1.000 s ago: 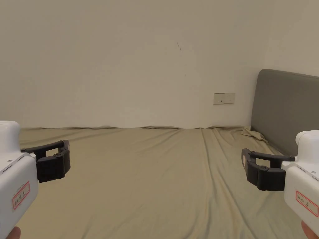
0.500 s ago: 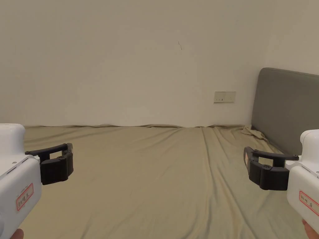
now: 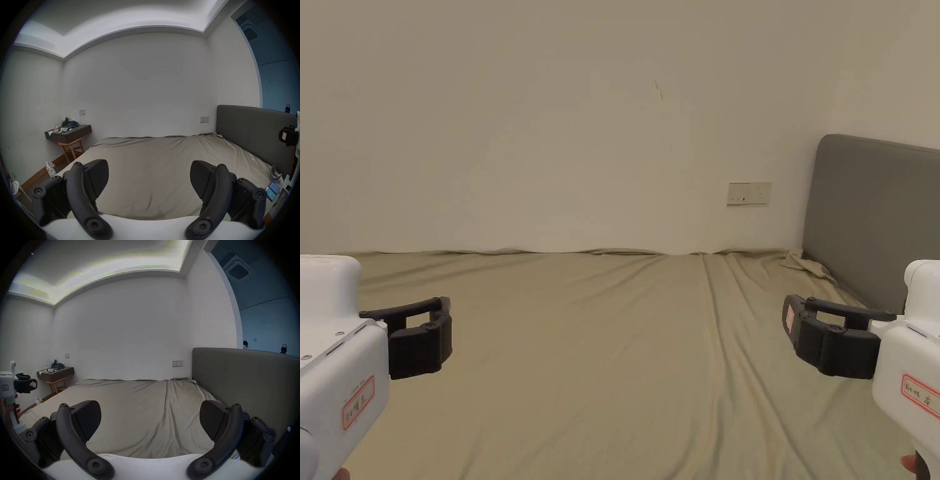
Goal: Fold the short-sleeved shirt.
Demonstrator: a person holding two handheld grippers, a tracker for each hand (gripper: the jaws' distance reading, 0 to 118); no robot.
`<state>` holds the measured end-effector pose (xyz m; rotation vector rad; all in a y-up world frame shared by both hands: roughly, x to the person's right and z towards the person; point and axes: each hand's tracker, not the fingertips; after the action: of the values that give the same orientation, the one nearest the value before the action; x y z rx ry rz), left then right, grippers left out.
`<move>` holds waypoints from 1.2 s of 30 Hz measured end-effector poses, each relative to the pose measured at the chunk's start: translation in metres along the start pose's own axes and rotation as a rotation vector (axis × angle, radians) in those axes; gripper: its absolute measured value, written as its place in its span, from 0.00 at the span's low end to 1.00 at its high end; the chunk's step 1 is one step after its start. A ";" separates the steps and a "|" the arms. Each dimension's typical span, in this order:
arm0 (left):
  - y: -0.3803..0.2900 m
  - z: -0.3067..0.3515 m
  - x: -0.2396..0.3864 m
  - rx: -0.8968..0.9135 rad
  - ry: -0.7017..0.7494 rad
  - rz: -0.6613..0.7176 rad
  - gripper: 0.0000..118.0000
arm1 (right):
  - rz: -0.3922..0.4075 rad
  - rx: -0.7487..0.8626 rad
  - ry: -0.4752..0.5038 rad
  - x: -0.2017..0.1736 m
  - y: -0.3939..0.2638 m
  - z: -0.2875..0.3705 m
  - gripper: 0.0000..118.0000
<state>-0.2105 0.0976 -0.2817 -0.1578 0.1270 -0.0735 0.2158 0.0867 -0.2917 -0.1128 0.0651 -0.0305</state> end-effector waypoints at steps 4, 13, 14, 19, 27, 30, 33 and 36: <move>-0.001 -0.003 0.001 -0.010 -0.006 -0.006 0.93 | -0.047 -0.024 -0.019 0.002 0.000 -0.005 1.00; 0.000 -0.004 0.001 -0.010 -0.005 -0.007 0.93 | -0.027 -0.012 -0.119 -0.002 0.005 -0.007 1.00; -0.001 -0.005 0.001 -0.012 -0.007 -0.009 0.93 | -0.011 -0.010 -0.127 -0.003 0.005 -0.008 1.00; -0.003 -0.009 0.001 -0.024 -0.013 -0.020 0.93 | -0.045 -0.024 -0.167 -0.002 0.007 -0.010 1.00; -0.001 -0.009 0.004 -0.022 -0.024 -0.007 0.93 | -0.081 0.011 -0.109 0.000 0.011 -0.006 1.00; -0.001 -0.008 0.004 -0.019 -0.023 -0.007 0.93 | -0.098 0.021 -0.094 0.002 0.011 -0.008 1.00; -0.001 -0.007 0.003 -0.013 -0.017 -0.008 0.93 | -0.064 0.001 -0.121 0.000 0.011 -0.012 1.00; -0.001 -0.007 0.001 0.003 -0.006 -0.005 0.93 | -0.024 -0.003 -0.134 -0.002 0.007 -0.013 1.00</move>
<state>-0.2100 0.0958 -0.2882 -0.1555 0.1210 -0.0784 0.2136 0.0920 -0.3049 -0.1184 -0.0699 -0.0465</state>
